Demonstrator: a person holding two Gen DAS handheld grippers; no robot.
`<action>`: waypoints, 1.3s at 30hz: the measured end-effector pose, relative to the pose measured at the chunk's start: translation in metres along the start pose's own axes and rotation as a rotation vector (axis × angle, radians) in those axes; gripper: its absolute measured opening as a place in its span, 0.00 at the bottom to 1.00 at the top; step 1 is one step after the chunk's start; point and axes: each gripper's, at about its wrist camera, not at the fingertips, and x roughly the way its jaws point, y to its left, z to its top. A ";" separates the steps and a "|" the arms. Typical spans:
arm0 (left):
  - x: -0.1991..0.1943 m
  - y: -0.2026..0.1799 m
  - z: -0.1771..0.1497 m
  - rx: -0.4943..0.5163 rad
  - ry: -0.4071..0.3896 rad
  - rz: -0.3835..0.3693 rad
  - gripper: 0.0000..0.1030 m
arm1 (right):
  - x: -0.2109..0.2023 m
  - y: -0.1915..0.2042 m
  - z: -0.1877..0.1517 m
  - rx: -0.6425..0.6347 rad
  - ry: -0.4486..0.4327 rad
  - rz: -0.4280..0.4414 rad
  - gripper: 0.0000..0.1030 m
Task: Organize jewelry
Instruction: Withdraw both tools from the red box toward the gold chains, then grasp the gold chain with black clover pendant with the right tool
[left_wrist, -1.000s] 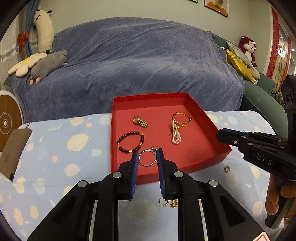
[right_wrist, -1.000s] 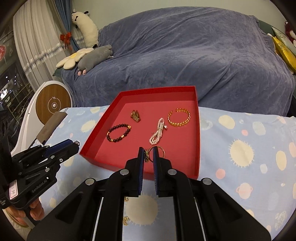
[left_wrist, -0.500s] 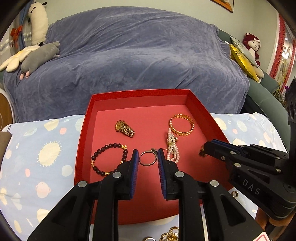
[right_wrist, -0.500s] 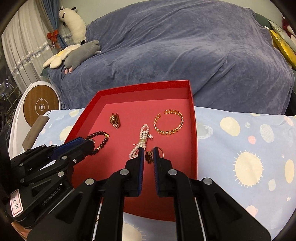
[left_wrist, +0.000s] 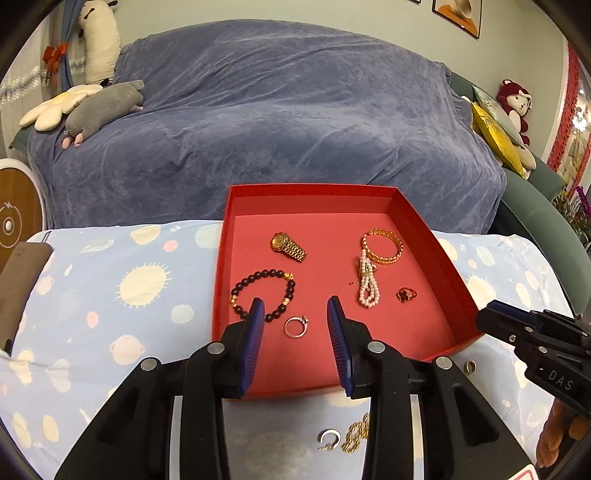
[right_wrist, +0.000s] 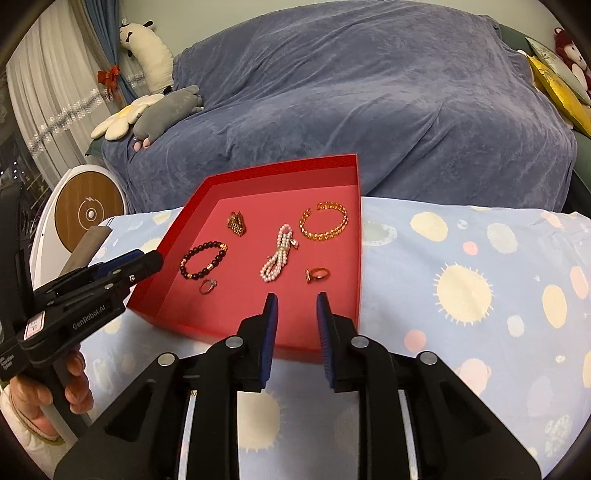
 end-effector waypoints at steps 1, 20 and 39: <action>-0.008 0.003 -0.005 0.001 -0.003 0.003 0.32 | -0.007 0.000 -0.006 -0.001 0.001 -0.003 0.23; -0.045 0.008 -0.102 0.040 0.078 0.022 0.41 | -0.026 -0.010 -0.082 0.051 0.056 -0.089 0.33; -0.034 0.010 -0.105 0.034 0.102 0.019 0.49 | 0.004 0.014 -0.084 0.015 0.129 -0.004 0.34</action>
